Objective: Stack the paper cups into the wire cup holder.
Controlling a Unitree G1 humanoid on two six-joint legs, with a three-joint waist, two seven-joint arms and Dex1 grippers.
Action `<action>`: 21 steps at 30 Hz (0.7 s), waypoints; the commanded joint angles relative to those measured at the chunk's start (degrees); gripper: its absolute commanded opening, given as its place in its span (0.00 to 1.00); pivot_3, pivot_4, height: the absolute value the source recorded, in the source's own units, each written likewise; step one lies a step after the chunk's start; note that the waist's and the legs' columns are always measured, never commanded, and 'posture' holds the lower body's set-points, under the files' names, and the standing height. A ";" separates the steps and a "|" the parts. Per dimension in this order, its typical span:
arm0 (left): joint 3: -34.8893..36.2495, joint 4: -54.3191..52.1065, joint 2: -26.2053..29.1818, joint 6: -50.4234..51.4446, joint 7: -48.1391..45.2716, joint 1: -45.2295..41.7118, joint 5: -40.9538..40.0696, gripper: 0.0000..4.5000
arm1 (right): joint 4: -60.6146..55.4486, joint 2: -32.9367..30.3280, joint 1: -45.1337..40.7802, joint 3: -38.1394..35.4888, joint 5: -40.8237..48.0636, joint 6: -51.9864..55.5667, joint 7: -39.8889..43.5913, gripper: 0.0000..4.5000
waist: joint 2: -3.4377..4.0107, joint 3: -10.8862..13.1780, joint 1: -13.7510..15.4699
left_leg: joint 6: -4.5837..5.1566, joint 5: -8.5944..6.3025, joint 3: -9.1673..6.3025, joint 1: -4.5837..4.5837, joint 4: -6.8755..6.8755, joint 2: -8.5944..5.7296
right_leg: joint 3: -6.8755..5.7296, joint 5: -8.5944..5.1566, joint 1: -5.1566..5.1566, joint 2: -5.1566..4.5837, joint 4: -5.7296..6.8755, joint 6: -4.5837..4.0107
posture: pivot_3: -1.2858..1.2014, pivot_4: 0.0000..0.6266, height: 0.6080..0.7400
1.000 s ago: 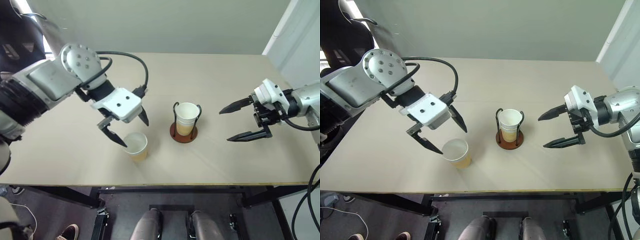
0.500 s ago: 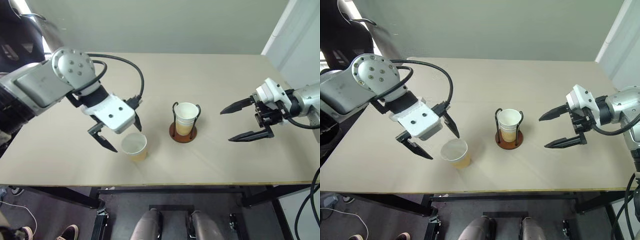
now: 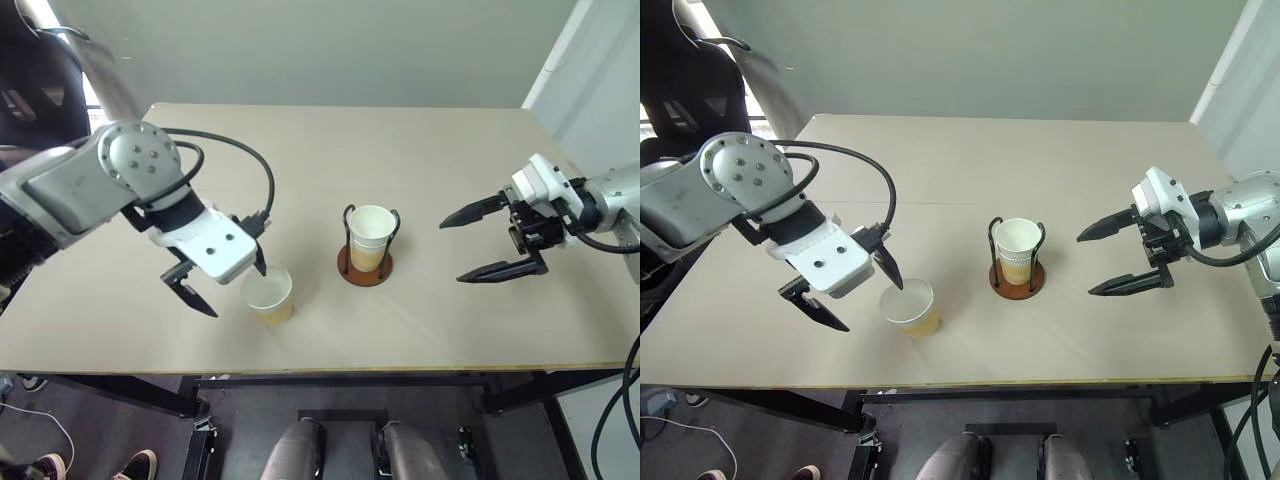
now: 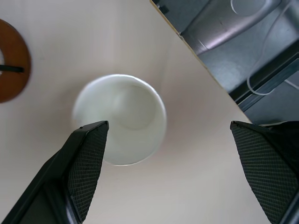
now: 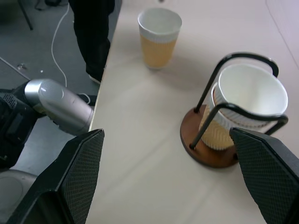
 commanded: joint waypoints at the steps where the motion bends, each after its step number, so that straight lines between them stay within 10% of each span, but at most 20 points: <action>1: 3.81 -0.12 0.36 0.55 -1.87 1.10 0.65 0.99 | -1.08 0.02 -0.70 -0.56 2.56 -0.59 0.22 0.98 | 0.00 0.00 0.00 | 0.00 0.00 -0.01 0.01 -0.01 0.00 | 0.00 0.00 0.00 0.00 0.00 -0.01 | 0.52 0.24 1.00; 21: 9.81 2.45 -3.05 -4.53 -1.87 9.58 8.55 0.99 | -1.95 0.34 -0.54 -0.99 2.49 0.45 0.22 0.98 | 0.00 0.00 -0.04 | -0.06 0.04 0.01 0.13 -0.19 0.02 | 0.00 -0.02 0.00 -0.01 0.03 -0.08 | 0.52 0.24 1.00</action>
